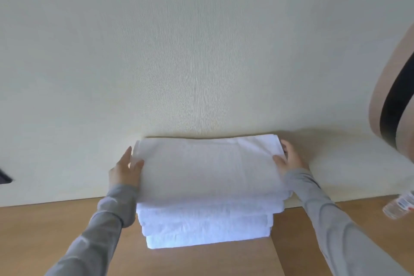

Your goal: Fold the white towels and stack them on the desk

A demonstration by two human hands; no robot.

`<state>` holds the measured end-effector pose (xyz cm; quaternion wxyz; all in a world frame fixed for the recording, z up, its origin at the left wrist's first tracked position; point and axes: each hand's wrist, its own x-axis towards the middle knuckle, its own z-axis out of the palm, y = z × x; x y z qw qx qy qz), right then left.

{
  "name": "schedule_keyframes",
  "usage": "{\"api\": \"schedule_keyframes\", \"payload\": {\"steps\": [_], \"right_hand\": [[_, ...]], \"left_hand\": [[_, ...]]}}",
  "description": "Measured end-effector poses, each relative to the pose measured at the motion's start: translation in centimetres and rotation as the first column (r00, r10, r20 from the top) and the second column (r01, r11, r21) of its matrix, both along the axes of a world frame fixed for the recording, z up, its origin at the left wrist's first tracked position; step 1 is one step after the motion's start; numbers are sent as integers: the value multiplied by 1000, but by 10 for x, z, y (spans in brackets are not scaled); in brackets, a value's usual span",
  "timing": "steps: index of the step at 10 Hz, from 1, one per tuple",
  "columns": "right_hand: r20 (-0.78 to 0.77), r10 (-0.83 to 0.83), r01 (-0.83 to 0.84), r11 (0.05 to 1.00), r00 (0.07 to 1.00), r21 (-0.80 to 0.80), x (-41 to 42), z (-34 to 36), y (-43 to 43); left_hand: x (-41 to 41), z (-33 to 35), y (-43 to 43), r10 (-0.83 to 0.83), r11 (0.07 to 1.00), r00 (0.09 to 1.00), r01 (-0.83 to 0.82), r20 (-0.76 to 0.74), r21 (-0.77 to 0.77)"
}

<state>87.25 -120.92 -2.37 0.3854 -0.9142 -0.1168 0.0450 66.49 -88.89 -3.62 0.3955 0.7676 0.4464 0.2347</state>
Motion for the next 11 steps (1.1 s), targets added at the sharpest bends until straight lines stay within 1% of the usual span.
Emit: {"api": "schedule_keyframes", "payload": {"steps": [1, 2, 3, 4, 5, 6, 7, 8, 9, 10, 11], "right_hand": [[328, 10, 119, 921, 945, -371, -11, 11, 18], [546, 291, -142, 944, 785, -299, -43, 12, 72], [268, 496, -318, 802, 826, -506, -67, -11, 107], [199, 440, -272, 790, 876, -549, -44, -29, 74], [156, 359, -228, 816, 920, -532, -13, -40, 25], [131, 368, -260, 827, 920, -499, -6, -47, 16], [127, 360, -251, 823, 924, -509, -5, -47, 22], [113, 367, -252, 802, 924, -541, -5, -43, 21], [66, 371, -269, 773, 926, -575, -6, -32, 22], [87, 401, -273, 750, 912, -602, -9, -13, 26], [116, 436, -296, 760, 893, -578, -16, 4, 34]], "left_hand": [[13, 7, -36, 41, 905, 964, 76, -262, 420], [48, 10, -89, -168, 747, 901, 380, -399, 545], [67, -4, -111, -292, 691, 759, 588, -582, 420], [43, -19, -72, -248, 695, 761, 571, -599, 437], [10, -29, -25, -201, 729, 790, 515, -579, 451], [4, -33, -15, -254, 753, 795, 520, -551, 404], [9, -33, -17, -232, 758, 802, 504, -550, 415], [7, -30, -16, -240, 753, 779, 526, -579, 396], [10, -19, -19, -226, 745, 732, 555, -642, 370], [14, -1, -22, -195, 729, 685, 580, -702, 364], [20, 13, -31, -211, 710, 659, 611, -721, 351]]}}
